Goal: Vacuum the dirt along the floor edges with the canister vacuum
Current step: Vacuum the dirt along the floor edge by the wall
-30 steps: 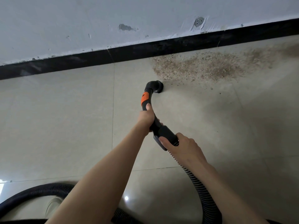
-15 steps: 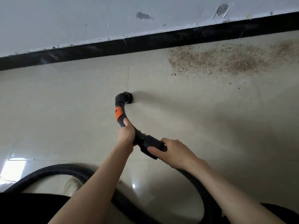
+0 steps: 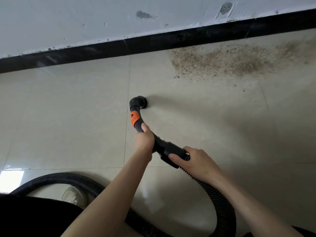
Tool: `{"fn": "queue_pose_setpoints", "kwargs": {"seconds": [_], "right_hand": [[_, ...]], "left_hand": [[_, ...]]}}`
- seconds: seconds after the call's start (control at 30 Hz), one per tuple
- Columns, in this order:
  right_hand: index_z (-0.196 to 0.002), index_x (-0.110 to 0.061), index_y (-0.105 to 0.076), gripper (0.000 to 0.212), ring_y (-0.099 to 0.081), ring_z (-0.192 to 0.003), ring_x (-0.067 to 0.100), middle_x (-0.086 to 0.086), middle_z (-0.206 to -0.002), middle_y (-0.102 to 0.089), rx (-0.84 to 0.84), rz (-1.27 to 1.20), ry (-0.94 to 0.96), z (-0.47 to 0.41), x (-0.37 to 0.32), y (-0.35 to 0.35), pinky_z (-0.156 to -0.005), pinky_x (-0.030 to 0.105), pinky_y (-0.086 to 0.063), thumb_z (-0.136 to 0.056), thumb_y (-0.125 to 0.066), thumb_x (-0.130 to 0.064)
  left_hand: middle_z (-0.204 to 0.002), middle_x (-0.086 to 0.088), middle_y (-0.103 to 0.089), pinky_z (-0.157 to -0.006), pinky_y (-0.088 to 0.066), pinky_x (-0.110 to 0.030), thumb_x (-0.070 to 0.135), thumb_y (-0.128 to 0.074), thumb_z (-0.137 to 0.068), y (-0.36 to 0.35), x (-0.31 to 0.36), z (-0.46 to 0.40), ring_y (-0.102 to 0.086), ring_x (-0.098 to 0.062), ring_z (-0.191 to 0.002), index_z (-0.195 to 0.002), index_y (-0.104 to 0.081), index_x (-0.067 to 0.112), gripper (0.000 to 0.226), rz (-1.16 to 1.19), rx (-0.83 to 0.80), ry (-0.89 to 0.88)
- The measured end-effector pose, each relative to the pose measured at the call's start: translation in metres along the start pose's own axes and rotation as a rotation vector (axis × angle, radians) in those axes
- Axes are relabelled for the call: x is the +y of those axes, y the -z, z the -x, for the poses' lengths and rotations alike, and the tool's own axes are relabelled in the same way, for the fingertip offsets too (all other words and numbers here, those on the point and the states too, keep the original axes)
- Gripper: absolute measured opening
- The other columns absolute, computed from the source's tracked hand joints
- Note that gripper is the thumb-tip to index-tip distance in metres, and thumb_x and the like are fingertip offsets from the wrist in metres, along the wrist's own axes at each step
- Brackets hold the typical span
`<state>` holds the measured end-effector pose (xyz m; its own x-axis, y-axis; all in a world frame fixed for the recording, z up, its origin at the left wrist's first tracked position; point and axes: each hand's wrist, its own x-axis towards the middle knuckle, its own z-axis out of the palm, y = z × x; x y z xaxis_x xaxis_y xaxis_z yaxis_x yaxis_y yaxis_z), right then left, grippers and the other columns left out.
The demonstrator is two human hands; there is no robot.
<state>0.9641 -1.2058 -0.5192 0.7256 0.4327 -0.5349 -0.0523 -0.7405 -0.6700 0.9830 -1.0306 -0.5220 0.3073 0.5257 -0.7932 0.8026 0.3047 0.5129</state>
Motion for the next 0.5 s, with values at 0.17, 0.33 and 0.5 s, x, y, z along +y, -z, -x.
{"fn": "queue_pose_setpoints", "kwargs": {"seconds": [0.17, 0.33, 0.5], "right_hand": [[-0.083, -0.021, -0.057, 0.056, -0.058, -0.069, 0.009, -0.007, -0.075, -0.061, 0.099, -0.046, -0.066, 0.002, 0.004, 0.018, -0.055, 0.027, -0.038, -0.077, -0.047, -0.076], [-0.072, -0.018, -0.052, 0.06, -0.054, -0.063, 0.01, -0.005, -0.069, -0.057, 0.203, 0.001, -0.092, 0.0, 0.007, 0.054, -0.051, 0.029, -0.033, -0.074, -0.048, -0.078], [-0.067, -0.016, -0.05, 0.064, -0.053, -0.061, 0.012, -0.003, -0.067, -0.057, 0.313, 0.018, -0.113, -0.001, 0.013, 0.081, -0.05, 0.03, -0.031, -0.073, -0.049, -0.08]], "left_hand": [[-0.118, -0.018, -0.062, -0.083, -0.055, -0.044, 0.051, -0.024, -0.1, -0.033, 0.024, 0.005, -0.063, -0.035, -0.103, -0.131, -0.042, 0.004, 0.059, -0.051, -0.089, -0.024], [-0.106, -0.015, -0.059, -0.088, -0.053, -0.045, 0.051, -0.029, -0.1, -0.06, 0.042, 0.013, -0.062, -0.034, -0.101, -0.131, -0.04, 0.004, 0.057, 0.081, -0.183, 0.031], [-0.089, -0.014, -0.056, -0.072, -0.046, -0.04, 0.053, -0.03, -0.1, -0.085, 0.061, 0.03, -0.057, -0.028, -0.074, -0.135, -0.038, 0.003, 0.062, 0.136, -0.252, 0.047]]}}
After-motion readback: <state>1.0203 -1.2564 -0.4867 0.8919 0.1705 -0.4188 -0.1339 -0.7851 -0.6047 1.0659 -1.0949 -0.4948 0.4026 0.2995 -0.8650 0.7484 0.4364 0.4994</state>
